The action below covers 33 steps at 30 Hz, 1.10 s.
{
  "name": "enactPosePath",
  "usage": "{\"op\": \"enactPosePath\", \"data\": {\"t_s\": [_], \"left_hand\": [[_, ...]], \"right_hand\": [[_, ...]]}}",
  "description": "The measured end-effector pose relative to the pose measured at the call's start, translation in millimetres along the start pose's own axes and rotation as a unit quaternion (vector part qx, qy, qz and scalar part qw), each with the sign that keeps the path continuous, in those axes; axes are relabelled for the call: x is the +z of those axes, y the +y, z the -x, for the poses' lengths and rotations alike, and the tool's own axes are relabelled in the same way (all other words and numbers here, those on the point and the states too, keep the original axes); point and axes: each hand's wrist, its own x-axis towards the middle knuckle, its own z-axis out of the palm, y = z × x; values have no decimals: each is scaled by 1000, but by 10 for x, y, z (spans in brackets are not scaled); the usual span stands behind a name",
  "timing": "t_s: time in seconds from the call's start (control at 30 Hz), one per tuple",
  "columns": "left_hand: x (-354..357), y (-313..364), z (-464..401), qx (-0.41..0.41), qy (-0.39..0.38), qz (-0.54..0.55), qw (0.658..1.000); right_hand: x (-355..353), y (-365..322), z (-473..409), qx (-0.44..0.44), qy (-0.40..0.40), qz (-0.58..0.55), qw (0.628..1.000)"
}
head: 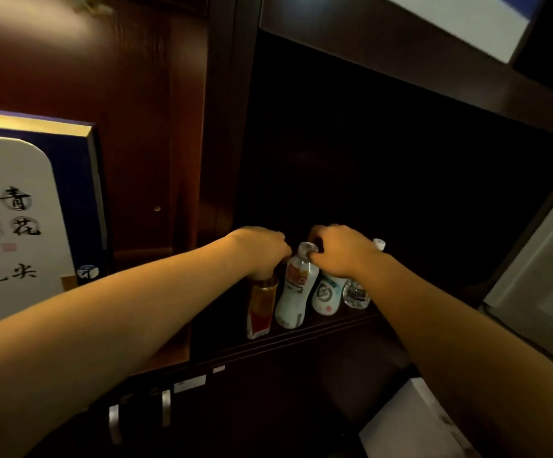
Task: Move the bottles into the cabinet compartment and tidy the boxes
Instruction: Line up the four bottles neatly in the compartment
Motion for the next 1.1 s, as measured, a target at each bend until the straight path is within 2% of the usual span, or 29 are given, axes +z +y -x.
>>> {"op": "enactPosePath", "data": {"t_s": [0.17,0.43,0.87,1.1], "left_hand": [[77,-86,-147,-21,-23,36,999],[118,-85,-162,-66,-28,79,994],[164,-4,-185,-169,4,79,982],[232,6,-205,-185,38,96,977]], "right_hand": [[86,44,-319,26,-35,7,999],[60,35,-534,-18,-87,43,995],[43,115,-514,-76,-94,21,992],[8,130,-507,-83,-94,11,992]]}}
